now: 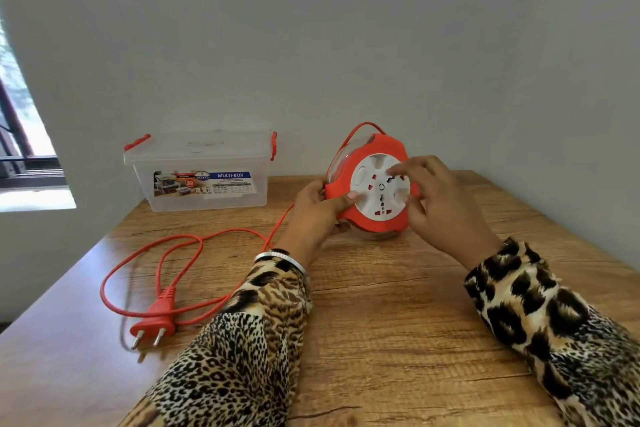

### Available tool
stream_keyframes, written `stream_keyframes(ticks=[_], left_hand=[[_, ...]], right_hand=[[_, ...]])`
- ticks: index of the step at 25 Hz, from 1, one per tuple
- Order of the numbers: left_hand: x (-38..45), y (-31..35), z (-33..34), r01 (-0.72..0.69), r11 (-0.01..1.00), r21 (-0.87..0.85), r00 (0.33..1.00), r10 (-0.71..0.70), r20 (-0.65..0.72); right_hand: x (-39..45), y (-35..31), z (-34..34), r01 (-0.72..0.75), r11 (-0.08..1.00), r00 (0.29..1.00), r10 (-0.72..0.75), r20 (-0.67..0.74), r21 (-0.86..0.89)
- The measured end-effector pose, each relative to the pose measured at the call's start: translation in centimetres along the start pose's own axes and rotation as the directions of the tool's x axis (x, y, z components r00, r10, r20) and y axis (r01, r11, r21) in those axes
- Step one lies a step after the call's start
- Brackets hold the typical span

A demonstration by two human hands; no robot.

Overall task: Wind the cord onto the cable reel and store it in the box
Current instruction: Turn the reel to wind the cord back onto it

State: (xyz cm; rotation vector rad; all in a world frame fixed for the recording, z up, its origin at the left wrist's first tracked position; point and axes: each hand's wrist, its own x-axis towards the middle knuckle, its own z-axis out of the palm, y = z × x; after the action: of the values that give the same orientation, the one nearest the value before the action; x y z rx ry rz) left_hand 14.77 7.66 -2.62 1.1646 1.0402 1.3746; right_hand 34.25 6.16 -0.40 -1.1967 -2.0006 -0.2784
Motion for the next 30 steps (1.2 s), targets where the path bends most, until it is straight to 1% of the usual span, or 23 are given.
stream_keyframes(ticks=[1, 2, 3, 4, 6, 8, 13, 15, 17, 19, 20, 22, 23, 24, 26, 28, 29, 30], left_hand=[[0.0, 0.1, -0.1, -0.005, 1.000, 0.005, 0.999, 0.005, 0.036], [-0.1, 0.4, -0.1, -0.018, 1.000, 0.016, 0.997, 0.017, 0.075], [-0.2, 0.5, -0.1, -0.034, 0.999, 0.032, 0.994, 0.030, 0.108], [-0.3, 0.7, -0.1, -0.048, 0.998, 0.051, 0.991, 0.041, 0.128], [-0.4, 0.8, -0.1, -0.065, 0.995, 0.070, 0.990, 0.055, 0.132], [-0.4, 0.7, -0.1, -0.058, 0.996, 0.070, 0.991, 0.050, 0.120], [-0.6, 0.7, -0.1, -0.029, 0.998, 0.055, 0.994, 0.023, 0.107], [-0.7, 0.7, 0.0, -0.050, 0.995, 0.085, 0.993, 0.041, 0.107], [-0.8, 0.7, 0.2, -0.105, 0.986, 0.127, 0.989, 0.090, 0.119], [-0.9, 0.6, 0.6, -0.168, 0.976, 0.142, 0.980, 0.149, 0.133], [-0.9, 0.5, 0.7, -0.193, 0.971, 0.145, 0.975, 0.172, 0.142], [-1.1, 0.1, 1.1, -0.234, 0.959, 0.159, 0.964, 0.208, 0.168], [-1.3, -0.3, 1.3, -0.248, 0.956, 0.159, 0.959, 0.220, 0.176], [-1.4, -0.6, 1.5, -0.255, 0.953, 0.161, 0.958, 0.227, 0.177], [-1.4, -0.9, 1.8, -0.268, 0.941, 0.205, 0.959, 0.240, 0.151], [-1.3, -1.2, 2.2, -0.271, 0.937, 0.219, 0.959, 0.244, 0.142], [-1.3, -1.4, 2.2, -0.266, 0.940, 0.214, 0.961, 0.241, 0.135], [-1.3, -1.7, 2.3, -0.269, 0.940, 0.209, 0.960, 0.246, 0.132]], right_hand=[[0.1, 0.2, -0.1, 0.147, 0.985, 0.988, -0.143, 0.052, -0.086], [0.3, 0.2, -0.1, 0.241, 0.960, 0.966, -0.225, 0.124, -0.140], [0.4, 0.3, 0.1, 0.289, 0.939, 0.949, -0.254, 0.187, -0.189], [0.5, 0.3, 0.3, 0.307, 0.921, 0.938, -0.249, 0.242, -0.241], [0.7, 0.3, 0.8, 0.309, 0.888, 0.926, -0.199, 0.321, -0.340], [0.5, 0.3, 1.3, 0.296, 0.870, 0.936, -0.181, 0.303, -0.394], [0.3, 0.2, 2.2, 0.244, 0.843, 0.968, -0.178, 0.179, -0.480], [0.3, 0.2, 2.3, 0.203, 0.849, 0.978, -0.156, 0.136, -0.487], [0.2, 0.1, 2.2, 0.144, 0.877, 0.990, -0.126, 0.070, -0.458], [-0.1, 0.0, 2.1, 0.040, 0.924, 0.999, -0.050, -0.016, -0.380], [-0.2, -0.1, 2.1, -0.038, 0.947, 0.998, 0.020, -0.060, -0.320], [-0.3, -0.3, 2.4, -0.235, 0.965, 0.969, 0.222, -0.112, -0.119], [-0.2, -0.4, 2.7, -0.333, 0.942, 0.936, 0.335, -0.108, 0.030], [-0.2, -0.4, 3.0, -0.409, 0.894, 0.900, 0.428, -0.080, 0.186], [-0.2, -0.1, 3.5, -0.465, 0.782, 0.853, 0.521, -0.025, 0.415], [-0.2, 0.1, 3.7, -0.480, 0.674, 0.817, 0.576, 0.006, 0.562], [-0.2, 0.1, 3.7, -0.487, 0.619, 0.797, 0.603, 0.024, 0.616], [-0.2, 0.1, 3.7, -0.492, 0.587, 0.786, 0.617, 0.037, 0.644]])
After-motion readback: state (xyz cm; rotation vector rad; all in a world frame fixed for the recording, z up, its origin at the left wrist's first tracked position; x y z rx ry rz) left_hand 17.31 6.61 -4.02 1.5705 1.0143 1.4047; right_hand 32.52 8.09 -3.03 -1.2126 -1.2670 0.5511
